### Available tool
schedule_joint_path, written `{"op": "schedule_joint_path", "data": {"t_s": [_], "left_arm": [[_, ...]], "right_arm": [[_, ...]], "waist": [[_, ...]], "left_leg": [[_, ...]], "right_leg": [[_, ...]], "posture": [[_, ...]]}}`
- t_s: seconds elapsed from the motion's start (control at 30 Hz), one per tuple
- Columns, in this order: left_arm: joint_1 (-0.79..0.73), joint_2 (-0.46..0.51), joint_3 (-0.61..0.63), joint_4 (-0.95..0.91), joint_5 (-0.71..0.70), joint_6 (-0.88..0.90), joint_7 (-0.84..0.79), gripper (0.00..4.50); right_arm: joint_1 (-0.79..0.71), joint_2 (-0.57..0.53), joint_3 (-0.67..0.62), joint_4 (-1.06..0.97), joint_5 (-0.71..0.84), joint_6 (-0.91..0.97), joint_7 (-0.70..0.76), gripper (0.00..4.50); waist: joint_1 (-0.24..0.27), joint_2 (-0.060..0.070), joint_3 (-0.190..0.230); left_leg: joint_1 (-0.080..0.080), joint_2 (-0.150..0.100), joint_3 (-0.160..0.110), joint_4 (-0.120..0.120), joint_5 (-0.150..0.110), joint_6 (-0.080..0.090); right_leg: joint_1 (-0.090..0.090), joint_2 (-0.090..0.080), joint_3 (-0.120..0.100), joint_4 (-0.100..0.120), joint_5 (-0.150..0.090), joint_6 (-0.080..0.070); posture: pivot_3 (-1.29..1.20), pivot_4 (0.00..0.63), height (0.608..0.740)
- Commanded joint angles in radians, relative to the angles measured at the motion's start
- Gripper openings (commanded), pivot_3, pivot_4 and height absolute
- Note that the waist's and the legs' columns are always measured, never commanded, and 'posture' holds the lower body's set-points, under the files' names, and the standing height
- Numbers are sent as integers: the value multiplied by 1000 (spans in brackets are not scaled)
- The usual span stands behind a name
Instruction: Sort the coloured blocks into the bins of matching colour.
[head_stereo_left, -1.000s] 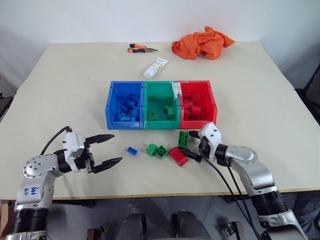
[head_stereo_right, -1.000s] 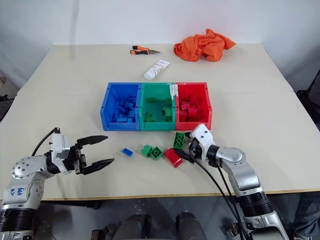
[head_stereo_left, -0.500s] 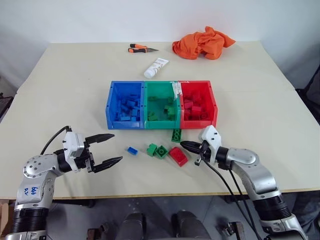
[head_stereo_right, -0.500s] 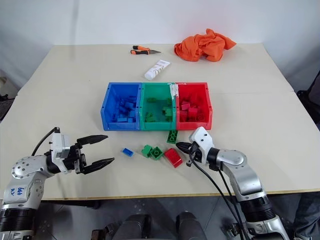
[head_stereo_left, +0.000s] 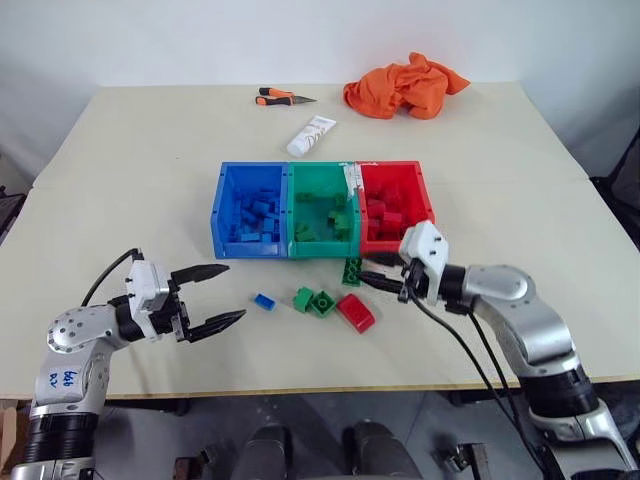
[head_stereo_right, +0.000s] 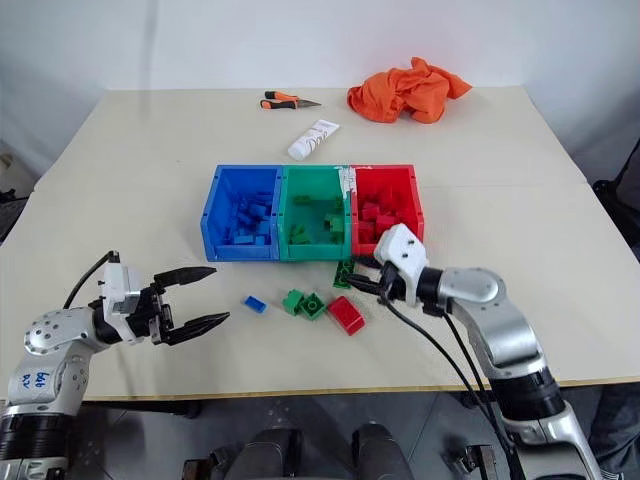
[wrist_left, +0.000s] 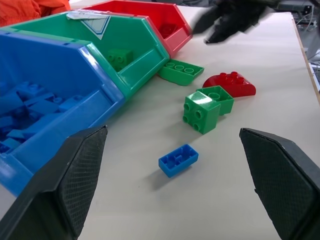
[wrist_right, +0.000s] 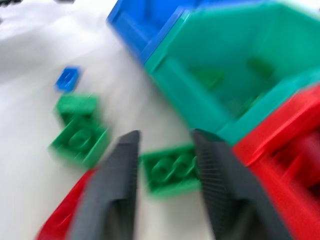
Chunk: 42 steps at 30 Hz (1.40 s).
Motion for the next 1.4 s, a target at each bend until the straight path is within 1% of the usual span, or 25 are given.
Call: {"op": "schedule_joint_path", "data": {"t_s": [0.03, 0.17, 0.43, 0.57, 0.83, 0.97, 1.17, 1.33, 1.4], "left_arm": [[-1, 0, 16, -24, -19, -13, 2, 4500], [14, -1, 22, -35, -21, -16, 7, 4500], [44, -9, 28, -57, -24, -24, 21, 4500], [59, -15, 31, -72, -26, -27, 33, 4500], [84, -22, 32, -87, -27, -39, 47, 4500], [94, -25, 33, -97, -30, -43, 51, 4500], [102, -24, 33, -101, -33, -46, 52, 4500], [82, -21, 26, -85, -31, -47, 47, 4500], [72, -20, 23, -77, -30, -47, 45, 4500]], "right_arm": [[-27, 1, 42, 20, -8, -22, 41, 3168], [-67, 7, 88, 43, -8, -22, 87, 4464], [-139, 38, 162, 127, -34, -10, 132, 4464], [-179, 44, 198, 154, -35, 46, 169, 4464], [-173, 20, 204, 151, -34, 167, 179, 4464], [-140, -16, 182, 116, -27, 220, 172, 4464], [-45, -102, 122, -11, 22, 318, 165, 4464], [33, -184, 79, -82, 51, 354, 168, 4464], [39, -198, 74, -92, 58, 354, 166, 4464]], "waist": [[0, 0, 0], [-1, 0, 0], [-3, 0, 0], [-2, 0, 0], [-1, 0, 0], [0, 0, 0], [4, 0, 0], [4, 0, 0], [4, 0, 0]], "left_leg": [[0, 0, 0, 0, 0, 0], [0, 0, 0, 0, 0, 0], [0, 0, 0, 0, 0, 0], [0, 0, 0, 0, 0, -1], [0, 0, 0, 0, 1, -1], [0, 0, 0, 0, 1, -1], [0, -1, -1, 0, 0, 0], [0, -1, -1, -1, 0, 0], [0, -1, 0, -1, 0, 0]], "right_leg": [[0, 0, 0, 0, 0, 0], [0, -1, 0, 0, 0, 0], [-1, 0, 0, 0, 0, 0], [-1, -1, 0, 0, 0, 0], [-1, -1, -1, 0, 0, 0], [-1, -1, -1, 0, 0, 0], [0, -2, -1, -2, 0, 0], [1, -1, -1, -2, 0, 0], [1, -1, -1, -2, 0, 0]], "posture": [[0, 150, 740], [0, 150, 740], [0, 150, 740], [0, 150, 740], [0, 150, 740], [0, 150, 740], [0, 150, 740], [0, 150, 740], [0, 150, 740]]}}
